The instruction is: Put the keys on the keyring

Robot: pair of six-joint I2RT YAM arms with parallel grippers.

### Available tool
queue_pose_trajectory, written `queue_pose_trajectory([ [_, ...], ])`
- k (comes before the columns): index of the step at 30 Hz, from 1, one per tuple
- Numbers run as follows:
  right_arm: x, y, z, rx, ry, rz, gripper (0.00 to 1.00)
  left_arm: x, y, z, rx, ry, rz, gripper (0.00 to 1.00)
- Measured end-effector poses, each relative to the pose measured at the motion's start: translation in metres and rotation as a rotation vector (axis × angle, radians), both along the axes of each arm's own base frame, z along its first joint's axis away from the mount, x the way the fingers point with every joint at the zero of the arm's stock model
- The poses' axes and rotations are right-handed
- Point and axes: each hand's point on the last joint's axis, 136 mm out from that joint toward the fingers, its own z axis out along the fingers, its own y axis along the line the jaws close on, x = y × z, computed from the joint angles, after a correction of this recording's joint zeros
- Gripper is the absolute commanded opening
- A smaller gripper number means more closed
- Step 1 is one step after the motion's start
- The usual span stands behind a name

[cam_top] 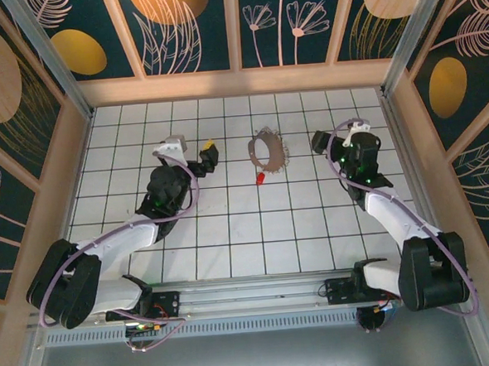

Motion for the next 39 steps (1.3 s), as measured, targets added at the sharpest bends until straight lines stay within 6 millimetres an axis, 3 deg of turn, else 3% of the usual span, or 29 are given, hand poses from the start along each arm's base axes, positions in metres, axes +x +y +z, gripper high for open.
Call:
queue_pose_trajectory([
  [4, 0.004, -0.02, -0.03, -0.069, 0.036, -0.092, 0.99, 0.005, 0.049, -0.017, 0.09, -0.014, 0.165, 0.99],
  [8, 0.002, -0.038, -0.046, -0.149, 0.036, -0.162, 0.99, 0.001, 0.103, -0.03, 0.157, -0.022, 0.318, 0.99],
  [17, -0.007, -0.071, -0.066, -0.256, 0.009, -0.256, 0.99, -0.007, 0.164, -0.057, 0.226, 0.011, 0.473, 0.99],
  [24, -0.01, -0.072, -0.085, -0.316, 0.003, -0.236, 0.99, -0.007, 0.175, -0.058, 0.246, 0.013, 0.489, 0.99],
  [29, -0.016, -0.069, -0.083, -0.344, -0.071, -0.206, 0.99, -0.01, 0.177, -0.058, 0.25, 0.009, 0.48, 0.99],
  [34, -0.023, -0.073, -0.091, -0.329, -0.107, -0.183, 0.99, -0.028, 0.183, -0.096, 0.281, 0.066, 0.476, 0.99],
  [39, -0.021, -0.069, -0.092, -0.305, -0.13, -0.126, 0.99, -0.024, 0.184, -0.12, 0.309, 0.111, 0.455, 0.99],
])
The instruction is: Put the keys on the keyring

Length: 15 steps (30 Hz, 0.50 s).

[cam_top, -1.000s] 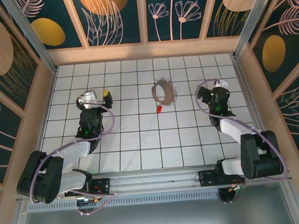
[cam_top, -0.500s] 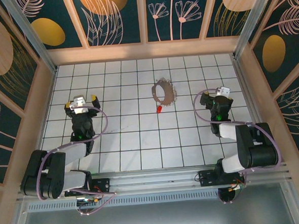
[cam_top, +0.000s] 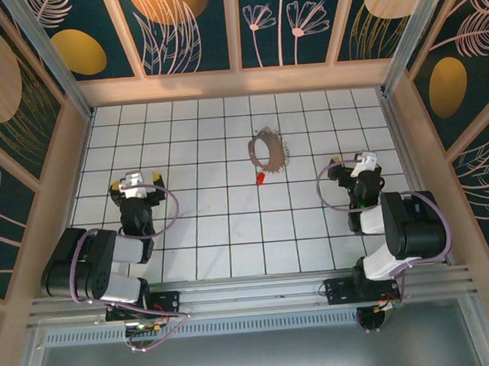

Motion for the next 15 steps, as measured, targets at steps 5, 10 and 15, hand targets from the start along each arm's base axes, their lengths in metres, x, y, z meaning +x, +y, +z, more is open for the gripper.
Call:
queue_pose_trajectory([
  [5, 0.001, 0.004, 0.004, 0.009, -0.016, 0.035, 0.99, 0.016, 0.013, 0.0, -0.031, -0.007, 0.004, 0.99],
  [10, 0.002, 0.005, 0.005, 0.01, -0.021, 0.043, 0.99, 0.025, 0.017, 0.005, -0.065, -0.021, -0.016, 0.99],
  [15, 0.002, 0.007, 0.006, 0.011, -0.024, 0.049, 0.99, 0.026, 0.012, 0.003, -0.075, -0.011, -0.041, 0.99],
])
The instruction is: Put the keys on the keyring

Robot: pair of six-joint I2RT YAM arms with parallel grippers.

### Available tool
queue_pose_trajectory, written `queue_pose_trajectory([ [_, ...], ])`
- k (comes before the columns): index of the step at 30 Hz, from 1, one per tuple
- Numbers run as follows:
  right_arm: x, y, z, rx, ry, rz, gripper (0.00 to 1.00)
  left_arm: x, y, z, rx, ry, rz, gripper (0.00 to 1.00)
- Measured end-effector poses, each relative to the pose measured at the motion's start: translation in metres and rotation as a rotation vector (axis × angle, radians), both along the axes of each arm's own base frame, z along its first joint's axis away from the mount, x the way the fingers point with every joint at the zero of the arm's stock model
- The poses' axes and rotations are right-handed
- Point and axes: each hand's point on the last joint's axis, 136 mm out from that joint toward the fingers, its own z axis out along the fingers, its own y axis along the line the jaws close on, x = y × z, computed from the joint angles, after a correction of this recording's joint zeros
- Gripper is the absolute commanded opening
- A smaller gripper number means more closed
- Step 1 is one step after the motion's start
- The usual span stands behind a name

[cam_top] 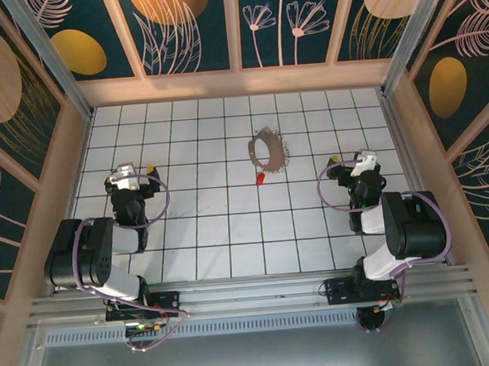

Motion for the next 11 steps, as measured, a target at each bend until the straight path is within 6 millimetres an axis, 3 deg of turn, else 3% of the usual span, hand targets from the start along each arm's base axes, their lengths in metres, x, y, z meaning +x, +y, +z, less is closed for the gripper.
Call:
queue_pose_trajectory([
  [11, 0.0, 0.0003, 0.0001, 0.0, 0.0, 0.002, 0.99, 0.0003, -0.0019, -0.0008, -0.002, 0.003, -0.011, 0.99],
])
